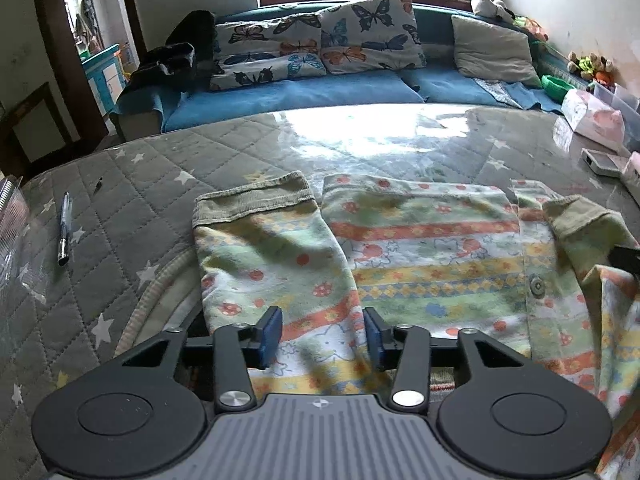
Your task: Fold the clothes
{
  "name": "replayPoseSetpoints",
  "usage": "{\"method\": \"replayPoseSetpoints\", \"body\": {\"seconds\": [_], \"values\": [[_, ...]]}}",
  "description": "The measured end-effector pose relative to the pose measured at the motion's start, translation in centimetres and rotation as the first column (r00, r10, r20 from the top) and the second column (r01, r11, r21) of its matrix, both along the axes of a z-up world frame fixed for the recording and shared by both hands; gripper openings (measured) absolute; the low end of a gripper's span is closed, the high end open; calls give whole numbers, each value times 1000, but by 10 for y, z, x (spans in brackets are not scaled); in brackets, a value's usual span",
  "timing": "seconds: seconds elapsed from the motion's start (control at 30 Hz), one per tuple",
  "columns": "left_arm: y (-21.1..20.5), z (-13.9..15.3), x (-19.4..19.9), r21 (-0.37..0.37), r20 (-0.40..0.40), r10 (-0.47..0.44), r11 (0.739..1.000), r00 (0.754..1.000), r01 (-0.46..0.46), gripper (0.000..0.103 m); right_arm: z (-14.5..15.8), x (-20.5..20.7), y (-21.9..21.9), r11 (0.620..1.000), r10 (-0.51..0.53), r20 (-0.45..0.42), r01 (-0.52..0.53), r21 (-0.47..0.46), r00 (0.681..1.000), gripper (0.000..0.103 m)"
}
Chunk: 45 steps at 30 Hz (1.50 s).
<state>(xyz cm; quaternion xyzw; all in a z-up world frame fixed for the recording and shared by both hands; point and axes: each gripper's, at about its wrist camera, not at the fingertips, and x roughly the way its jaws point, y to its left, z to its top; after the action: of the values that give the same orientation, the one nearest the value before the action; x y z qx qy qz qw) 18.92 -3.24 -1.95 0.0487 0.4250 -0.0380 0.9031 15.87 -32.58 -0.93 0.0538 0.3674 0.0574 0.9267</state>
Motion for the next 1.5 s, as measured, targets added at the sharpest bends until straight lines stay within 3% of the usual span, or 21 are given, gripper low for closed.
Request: {"method": "replayPoseSetpoints", "body": {"seconds": [0.23,0.3,0.37,0.47,0.67,0.9,1.27,1.37,1.47,1.5], "values": [[-5,-6,6,-7,-9,-19,1000,1000,19,42,24,-36,-24,998,-62,69,62,0,996,5],[-4,-4,5,7,-3,-15,1000,1000,15,18,29,-50,-35,996,-92,80,92,3,993,5],[2,0,2,-2,2,-8,1000,1000,8,7,32,-65,-45,992,-125,86,124,9,988,5],[14,8,-8,1,27,17,1000,999,-17,2,36,-87,-61,985,-174,95,173,18,980,5],[48,29,-42,-33,76,114,993,991,-112,1,43,-132,-92,963,-268,109,265,38,957,5],[90,42,-106,-62,101,218,975,971,-212,1,30,-163,-106,947,-320,86,315,67,943,5],[127,15,-180,-111,-1,315,943,949,-313,1,8,-190,-129,908,-418,6,418,31,908,18],[131,13,-192,-123,-18,318,940,948,-317,1,14,-196,-132,899,-438,30,438,-3,898,25],[133,14,-199,-126,-27,315,940,949,-316,2,25,-198,-122,918,-397,64,397,2,916,27],[133,14,-200,-125,-28,312,942,950,-313,2,29,-198,-117,928,-373,75,373,6,925,32]]}}
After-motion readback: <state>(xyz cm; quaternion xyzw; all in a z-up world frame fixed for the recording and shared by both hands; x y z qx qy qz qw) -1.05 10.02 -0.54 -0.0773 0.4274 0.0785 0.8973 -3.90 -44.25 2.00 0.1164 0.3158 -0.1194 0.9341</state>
